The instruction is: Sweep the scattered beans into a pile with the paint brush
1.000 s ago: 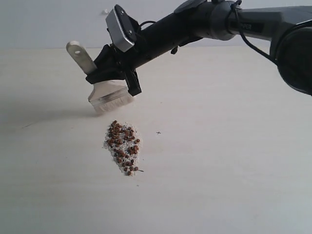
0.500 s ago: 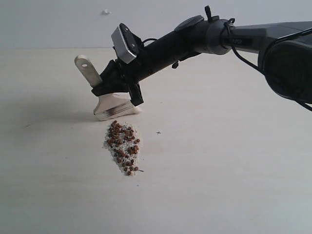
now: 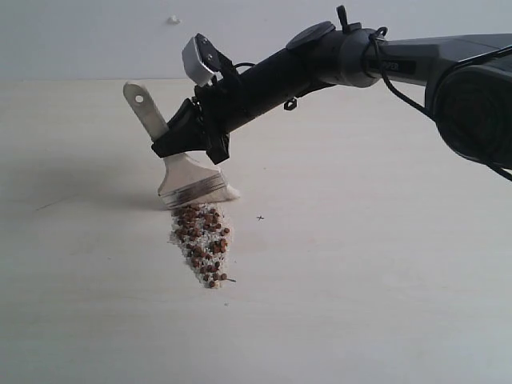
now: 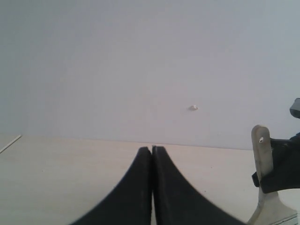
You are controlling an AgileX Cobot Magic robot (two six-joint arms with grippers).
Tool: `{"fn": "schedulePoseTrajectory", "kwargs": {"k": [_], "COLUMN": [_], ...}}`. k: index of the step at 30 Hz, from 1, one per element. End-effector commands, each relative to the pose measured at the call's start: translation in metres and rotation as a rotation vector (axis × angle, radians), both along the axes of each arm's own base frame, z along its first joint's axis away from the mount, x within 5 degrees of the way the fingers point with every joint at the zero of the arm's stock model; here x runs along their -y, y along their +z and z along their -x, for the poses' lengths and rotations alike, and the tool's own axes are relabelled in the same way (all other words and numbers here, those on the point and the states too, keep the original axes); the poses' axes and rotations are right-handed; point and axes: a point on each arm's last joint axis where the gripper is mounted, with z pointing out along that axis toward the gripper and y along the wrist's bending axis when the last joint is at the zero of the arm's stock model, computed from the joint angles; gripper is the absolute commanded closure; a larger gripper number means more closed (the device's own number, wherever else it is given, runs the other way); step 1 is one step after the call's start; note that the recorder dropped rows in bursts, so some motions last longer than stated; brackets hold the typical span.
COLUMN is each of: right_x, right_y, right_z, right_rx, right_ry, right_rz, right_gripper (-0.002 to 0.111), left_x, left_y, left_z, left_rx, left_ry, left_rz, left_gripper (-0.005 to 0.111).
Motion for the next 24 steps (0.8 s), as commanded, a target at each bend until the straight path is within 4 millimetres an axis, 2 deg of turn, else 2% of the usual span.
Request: {"fn": "schedulePoseTrajectory", "kwargs": {"k": [1,5,15,20,21,24], "right_x": [0.002,-0.005,-0.003,-0.001,0.003,0.010], "right_y": [-0.007,0.005,0.036,0.060,0.073,0.098], "right_z": [0.003,0.009,0.010,0.013,0.015,0.020], "right_rx": [-0.032,-0.012,0.112,0.183,0.236,0.238], "right_ry": [0.006,0.021,0.054,0.067,0.086,0.053], "right_rz": [0.089,0.079,0.034,0.031,0.066,0.130], "right_gripper": [0.108,0.108,0.108,0.108,0.108,0.108], "left_x": [-0.001,-0.001,-0.001,-0.001,-0.001,-0.001], "left_y": [-0.001,-0.001,-0.001,-0.001,-0.001,-0.001], "left_z": [0.000,0.000,0.000,0.000,0.000,0.000], "left_rx": [0.001,0.001,0.001,0.001,0.001,0.001], "left_ry": [0.009,0.009,0.009,0.009,0.009,0.009], "left_rz": [0.007,0.007,0.007,0.007,0.007,0.007], "left_gripper": [0.107,0.107,0.107,0.107,0.107,0.107]}}
